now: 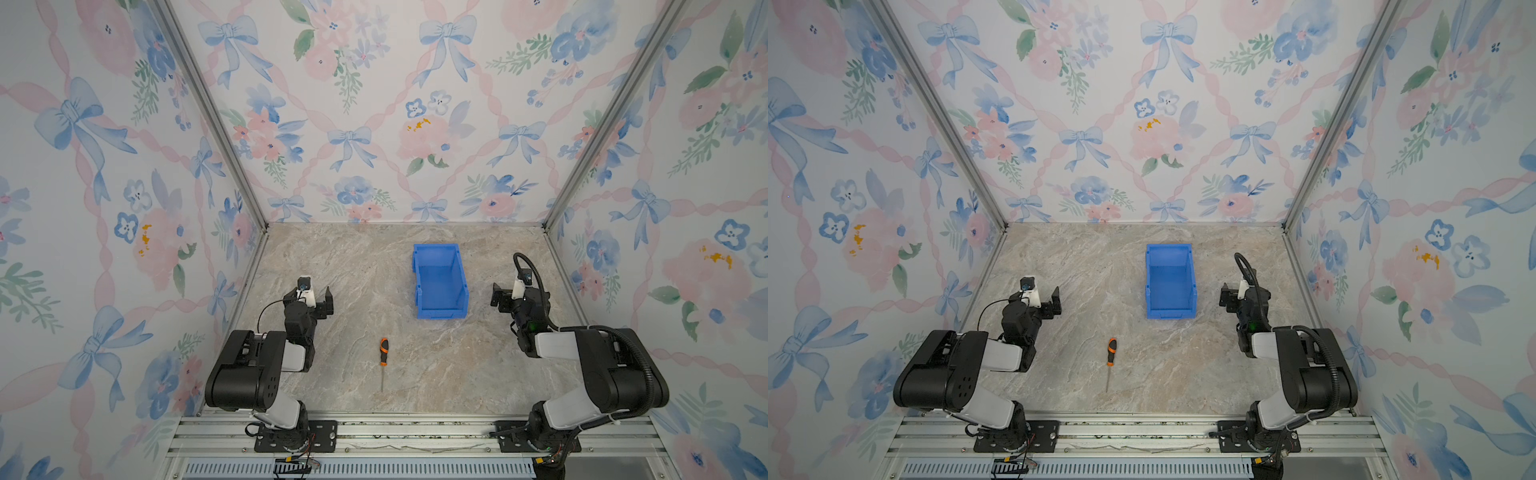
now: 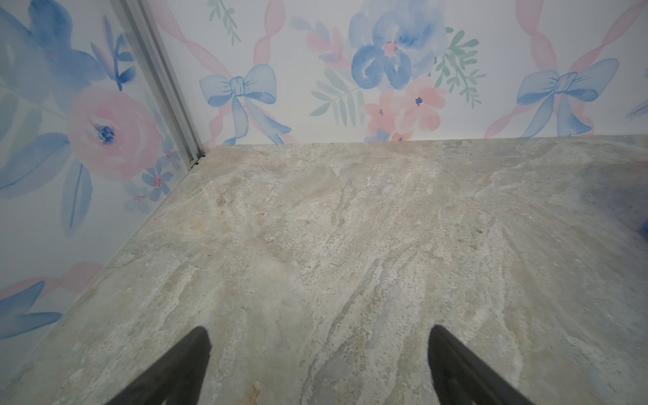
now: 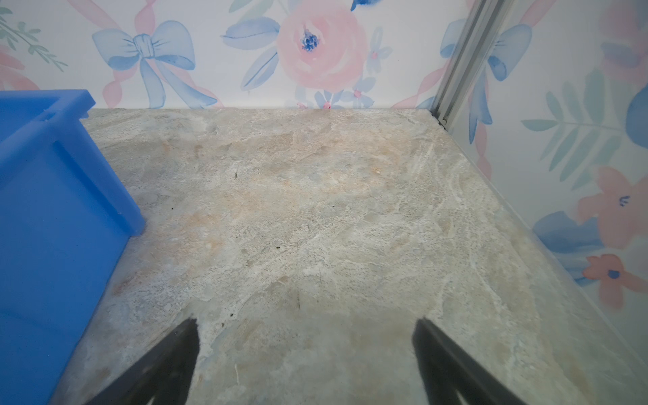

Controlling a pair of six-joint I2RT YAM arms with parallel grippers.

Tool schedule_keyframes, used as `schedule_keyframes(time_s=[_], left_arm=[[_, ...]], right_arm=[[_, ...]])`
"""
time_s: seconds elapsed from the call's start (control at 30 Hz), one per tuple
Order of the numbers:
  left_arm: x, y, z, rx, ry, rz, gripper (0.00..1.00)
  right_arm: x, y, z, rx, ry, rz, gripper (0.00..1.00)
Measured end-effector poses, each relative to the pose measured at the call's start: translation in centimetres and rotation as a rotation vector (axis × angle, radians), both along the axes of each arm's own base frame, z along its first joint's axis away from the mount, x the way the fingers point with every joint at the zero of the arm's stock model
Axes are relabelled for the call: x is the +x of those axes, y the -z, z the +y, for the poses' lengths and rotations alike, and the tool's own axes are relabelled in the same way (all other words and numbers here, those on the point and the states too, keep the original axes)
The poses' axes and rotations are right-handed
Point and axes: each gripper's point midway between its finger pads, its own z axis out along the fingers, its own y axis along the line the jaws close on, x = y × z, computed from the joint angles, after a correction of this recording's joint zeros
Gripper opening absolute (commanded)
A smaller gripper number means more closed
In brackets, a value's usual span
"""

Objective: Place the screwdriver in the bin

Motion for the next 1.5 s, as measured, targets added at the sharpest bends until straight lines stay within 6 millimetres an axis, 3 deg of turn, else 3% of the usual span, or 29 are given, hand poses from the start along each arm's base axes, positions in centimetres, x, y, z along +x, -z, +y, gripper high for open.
schedule_keyframes(time_s=[0.5, 0.63, 0.83, 1.03, 1.17, 1.27, 1.5], left_arm=[[-0.2, -0.7, 0.3, 0.003, -0.016, -0.007, 0.98], [0.4, -2.0, 0.7, -0.010, -0.043, 0.014, 0.98], [0.9, -4.1, 0.3, -0.035, -0.048, 0.058, 0.98], [0.2, -4.2, -1.8, -0.072, -0.015, 0.151, 0.98], [-0.8, -4.4, -3.3, -0.137, 0.013, 0.199, 0.98], [-1.0, -4.9, -4.4, -0.190, 0.029, 0.243, 0.97], [-2.4, -5.0, -6.4, -0.301, 0.049, 0.351, 0.97]], right_arm=[[-0.2, -0.3, 0.0, 0.000, 0.000, 0.001, 0.97], [-0.4, -1.4, -0.2, -0.001, 0.012, -0.020, 0.97], [-1.6, -4.8, -0.3, -0.005, 0.037, -0.067, 0.97], [-2.9, -7.7, 2.4, -0.031, -0.009, -0.056, 0.97], [-4.5, -10.5, 6.0, -0.057, -0.090, -0.072, 0.97], [-5.8, -12.1, 7.7, -0.053, -0.123, -0.071, 0.97], [-7.7, -12.6, 8.4, -0.011, -0.077, 0.044, 0.97]])
